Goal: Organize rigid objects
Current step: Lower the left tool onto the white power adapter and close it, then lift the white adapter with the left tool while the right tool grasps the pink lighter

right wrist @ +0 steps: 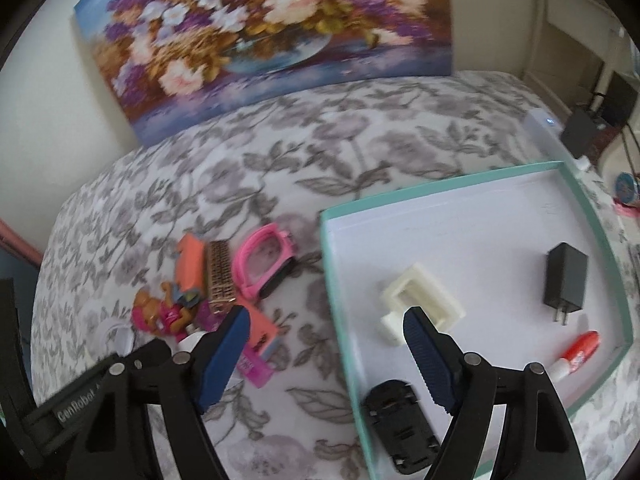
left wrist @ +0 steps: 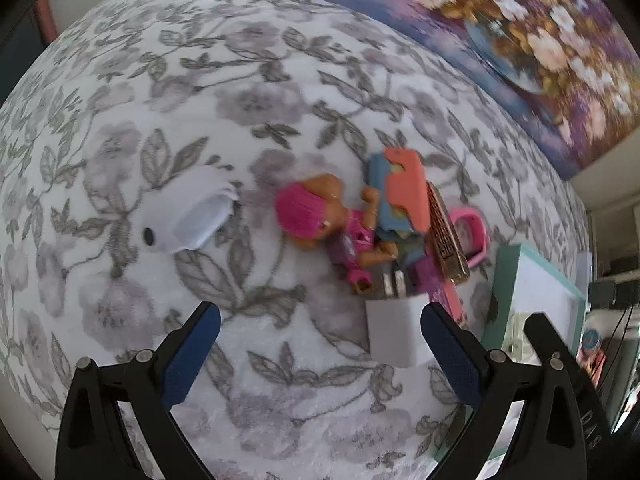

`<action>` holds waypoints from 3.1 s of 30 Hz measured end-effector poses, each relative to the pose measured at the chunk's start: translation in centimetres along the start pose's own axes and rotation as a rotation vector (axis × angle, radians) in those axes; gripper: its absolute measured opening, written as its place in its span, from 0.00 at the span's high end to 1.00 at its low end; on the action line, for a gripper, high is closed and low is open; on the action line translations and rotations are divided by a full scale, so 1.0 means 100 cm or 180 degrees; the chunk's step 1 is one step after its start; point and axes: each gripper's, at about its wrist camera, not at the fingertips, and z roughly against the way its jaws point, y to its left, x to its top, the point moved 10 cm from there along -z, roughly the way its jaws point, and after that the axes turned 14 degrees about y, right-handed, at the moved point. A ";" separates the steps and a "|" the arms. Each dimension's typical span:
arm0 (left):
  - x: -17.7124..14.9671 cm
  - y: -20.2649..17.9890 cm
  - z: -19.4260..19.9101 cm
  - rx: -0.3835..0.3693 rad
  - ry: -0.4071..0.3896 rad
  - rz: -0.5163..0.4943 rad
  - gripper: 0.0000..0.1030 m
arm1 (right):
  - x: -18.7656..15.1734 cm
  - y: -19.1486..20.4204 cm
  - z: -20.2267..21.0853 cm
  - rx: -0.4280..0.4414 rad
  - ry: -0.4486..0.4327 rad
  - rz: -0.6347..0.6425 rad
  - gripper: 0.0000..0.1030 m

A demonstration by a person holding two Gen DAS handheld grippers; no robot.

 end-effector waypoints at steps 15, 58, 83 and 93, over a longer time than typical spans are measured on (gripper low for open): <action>-0.003 -0.035 -0.012 0.0175 -0.0041 -0.0363 0.17 | -0.004 -0.021 -0.009 0.0016 0.0148 -0.0205 0.20; -0.004 -0.034 -0.009 0.0128 -0.0083 -0.0431 0.52 | -0.008 -0.022 -0.017 -0.0028 0.0275 -0.0212 0.20; -0.005 -0.005 -0.015 0.0056 0.0014 -0.0180 0.73 | -0.011 0.014 -0.020 -0.0052 0.0232 0.0296 0.21; -0.003 0.034 0.003 0.0118 -0.0061 0.0077 0.73 | -0.026 0.072 -0.035 0.0029 0.0261 0.0918 0.35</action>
